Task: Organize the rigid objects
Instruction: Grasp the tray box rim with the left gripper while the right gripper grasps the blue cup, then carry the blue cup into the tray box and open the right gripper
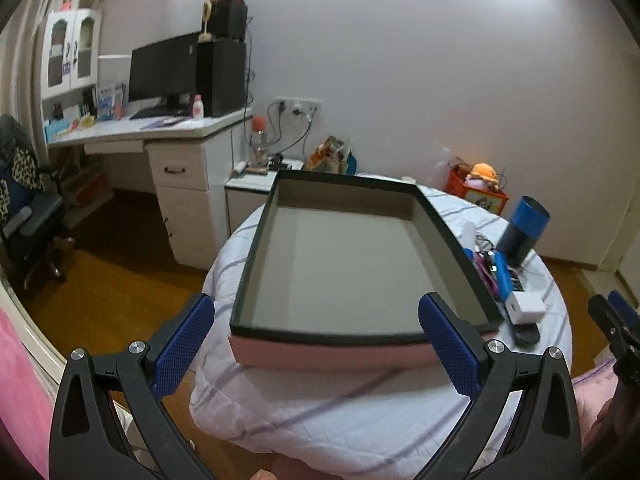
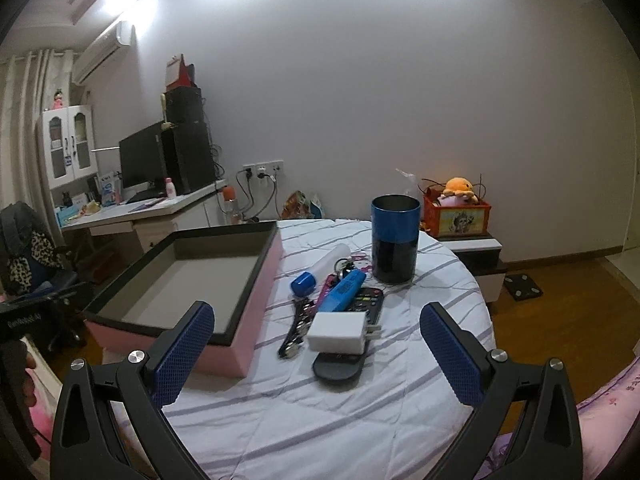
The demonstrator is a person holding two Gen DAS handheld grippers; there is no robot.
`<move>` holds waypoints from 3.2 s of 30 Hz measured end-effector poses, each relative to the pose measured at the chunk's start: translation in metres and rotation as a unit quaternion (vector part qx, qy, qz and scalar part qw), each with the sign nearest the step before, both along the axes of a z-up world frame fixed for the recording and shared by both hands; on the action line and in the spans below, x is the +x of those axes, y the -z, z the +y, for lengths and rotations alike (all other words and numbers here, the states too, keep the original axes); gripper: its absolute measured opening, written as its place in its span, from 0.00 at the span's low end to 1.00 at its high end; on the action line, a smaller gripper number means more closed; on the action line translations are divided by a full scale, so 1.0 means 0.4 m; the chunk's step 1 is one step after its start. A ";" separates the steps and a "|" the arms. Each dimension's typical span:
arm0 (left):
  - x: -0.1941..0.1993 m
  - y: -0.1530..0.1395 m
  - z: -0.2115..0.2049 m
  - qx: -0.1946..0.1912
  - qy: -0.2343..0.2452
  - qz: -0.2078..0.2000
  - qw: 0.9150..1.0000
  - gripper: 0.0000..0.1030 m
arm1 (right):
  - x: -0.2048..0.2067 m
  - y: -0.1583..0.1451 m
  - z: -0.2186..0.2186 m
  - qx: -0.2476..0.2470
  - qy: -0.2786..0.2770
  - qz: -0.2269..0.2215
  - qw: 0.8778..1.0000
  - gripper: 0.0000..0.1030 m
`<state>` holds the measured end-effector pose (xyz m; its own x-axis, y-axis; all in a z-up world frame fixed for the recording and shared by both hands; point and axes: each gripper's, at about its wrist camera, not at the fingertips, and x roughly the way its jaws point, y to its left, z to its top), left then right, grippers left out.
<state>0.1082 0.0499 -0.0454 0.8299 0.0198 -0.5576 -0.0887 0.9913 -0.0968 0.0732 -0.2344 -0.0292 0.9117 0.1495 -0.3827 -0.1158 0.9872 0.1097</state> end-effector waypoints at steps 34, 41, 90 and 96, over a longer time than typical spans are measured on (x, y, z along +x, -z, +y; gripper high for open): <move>0.333 0.145 0.120 0.000 0.023 0.161 0.987 0.31 | 0.433 0.034 -0.124 0.011 0.047 0.133 0.990 1.00; 0.339 0.145 0.135 0.011 0.026 0.162 0.986 0.26 | 0.490 0.030 -0.165 0.027 0.063 0.138 0.988 1.00; 0.234 0.118 0.163 -0.007 0.061 0.143 0.988 0.26 | 0.342 -0.007 0.454 -0.041 -0.255 0.122 0.958 0.70; 0.225 0.120 0.179 -0.011 0.045 0.142 0.989 0.15 | 0.340 0.014 0.459 -0.052 -0.236 0.125 0.962 0.70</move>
